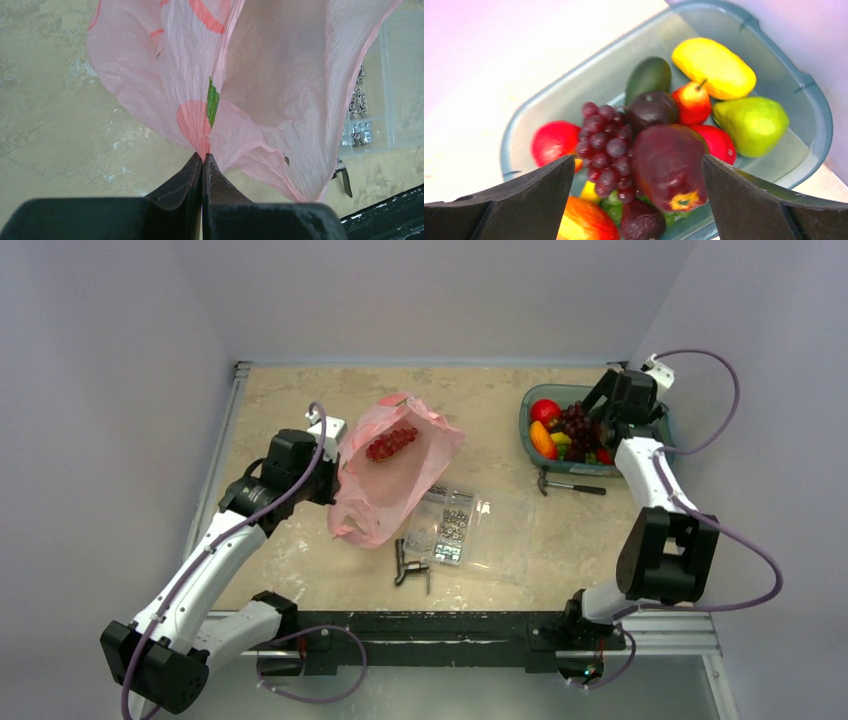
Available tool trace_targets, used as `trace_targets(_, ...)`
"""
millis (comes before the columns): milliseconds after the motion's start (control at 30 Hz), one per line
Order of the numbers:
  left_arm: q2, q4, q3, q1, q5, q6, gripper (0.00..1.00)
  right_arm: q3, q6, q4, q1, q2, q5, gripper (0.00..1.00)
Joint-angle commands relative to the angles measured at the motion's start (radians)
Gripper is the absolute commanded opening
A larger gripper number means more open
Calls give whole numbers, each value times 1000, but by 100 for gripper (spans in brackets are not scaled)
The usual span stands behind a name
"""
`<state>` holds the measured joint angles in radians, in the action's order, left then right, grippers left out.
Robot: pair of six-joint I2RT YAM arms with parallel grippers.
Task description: Take the fake fruits out of the plastic bag
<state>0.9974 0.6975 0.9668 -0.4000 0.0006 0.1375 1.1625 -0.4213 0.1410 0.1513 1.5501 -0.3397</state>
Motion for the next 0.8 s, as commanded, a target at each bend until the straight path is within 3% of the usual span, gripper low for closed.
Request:
trace_targets(0,1,-25,27,3,24,-2,0,17,48,-58,-31,-108,110,99)
trace_targets(133,2,-25,27,3,24,-1,0,34,89,-69,-137,-155,169,99)
trace_targets(333,1,-24,28,3,19,-3,0,42,181,-133,-417,-239,291,99)
trace_targets(567,-3,-21,27,3,15,-3,0,21,178,-269,-670,-327,431,93)
trace_targets(767,-3,-23,28,3,16,-3,0,84,270,-278,-902,-253,489,84)
